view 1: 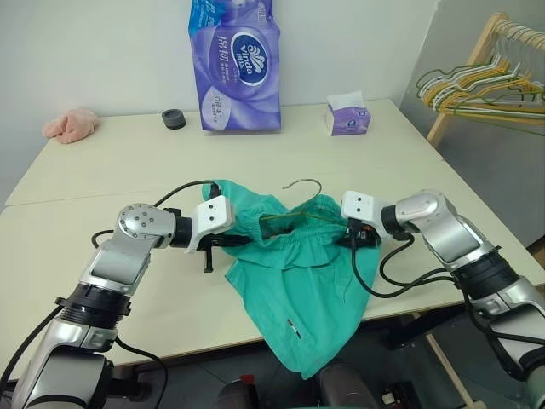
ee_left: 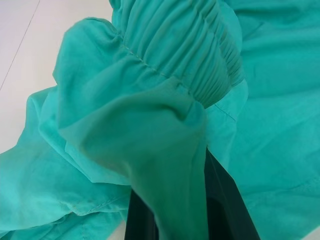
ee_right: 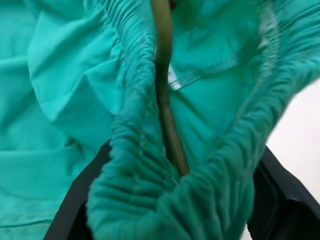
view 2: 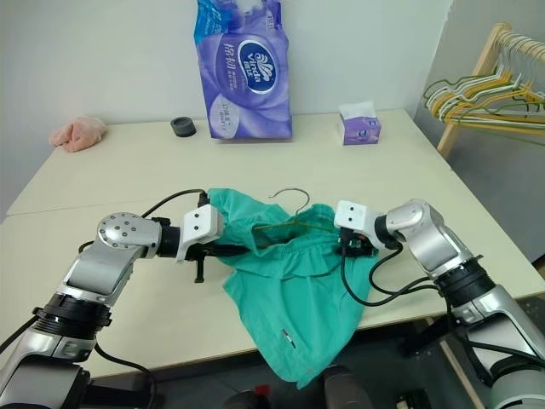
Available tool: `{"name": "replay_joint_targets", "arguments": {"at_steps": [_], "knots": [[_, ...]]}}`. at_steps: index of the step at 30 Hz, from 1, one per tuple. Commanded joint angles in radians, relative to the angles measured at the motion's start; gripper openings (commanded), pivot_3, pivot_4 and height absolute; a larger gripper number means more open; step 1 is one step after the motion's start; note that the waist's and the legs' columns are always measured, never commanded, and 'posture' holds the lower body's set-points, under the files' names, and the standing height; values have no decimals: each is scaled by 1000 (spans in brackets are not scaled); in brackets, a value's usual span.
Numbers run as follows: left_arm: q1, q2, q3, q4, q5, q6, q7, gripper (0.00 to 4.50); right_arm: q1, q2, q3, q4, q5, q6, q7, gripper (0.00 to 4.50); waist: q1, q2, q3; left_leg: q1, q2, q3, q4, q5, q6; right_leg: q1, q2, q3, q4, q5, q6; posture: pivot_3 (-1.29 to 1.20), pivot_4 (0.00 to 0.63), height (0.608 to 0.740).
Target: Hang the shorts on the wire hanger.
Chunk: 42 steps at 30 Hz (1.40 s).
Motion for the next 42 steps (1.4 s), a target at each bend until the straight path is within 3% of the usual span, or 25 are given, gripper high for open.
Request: {"name": "replay_joint_targets", "arguments": {"at_steps": [1,8,19,24,31,36,42], "knots": [[-10,4,39,-31,-29,-1,2,0,-33,13,-8,4,-20,-40,30,2456,0,0,0,0,0,0,0,0,0,0,0,0,0,0,0,-200,47,740],[-4,-5,49,-33,-47,4,10,0,-22,27,-27,-19,-26,-37,58,77,0,0,0,0,0,0,0,0,0,0,0,0,0,0,0,-203,47,740],[-4,-17,37,0,-31,-26,-4,0,3,6,-44,-123,-8,-1,104,29,-1,1,-1,0,0,0,0,0,0,0,0,0,0,0,0,-215,46,740],[-39,-38,84,77,-38,-44,40,1409,18,3,-55,-156,0,26,105,0,-2,1,-1,0,0,0,0,0,0,0,0,0,1,0,0,-221,47,740],[-83,11,240,194,-177,135,32,3480,53,-44,-102,-207,26,73,119,0,-6,1,-1,0,0,-1,0,0,0,0,-1,-1,1,0,0,-222,46,740],[-86,48,226,249,-164,138,-15,3480,62,-55,-112,-223,41,96,119,0,-14,1,-1,0,0,-2,0,0,0,0,0,-2,1,0,0,-221,46,740],[-145,-29,182,358,-74,14,61,3480,68,-52,-115,-246,48,112,117,0,-10,1,-2,0,-1,-3,0,0,0,0,-1,-3,1,0,0,-218,44,740]]}}
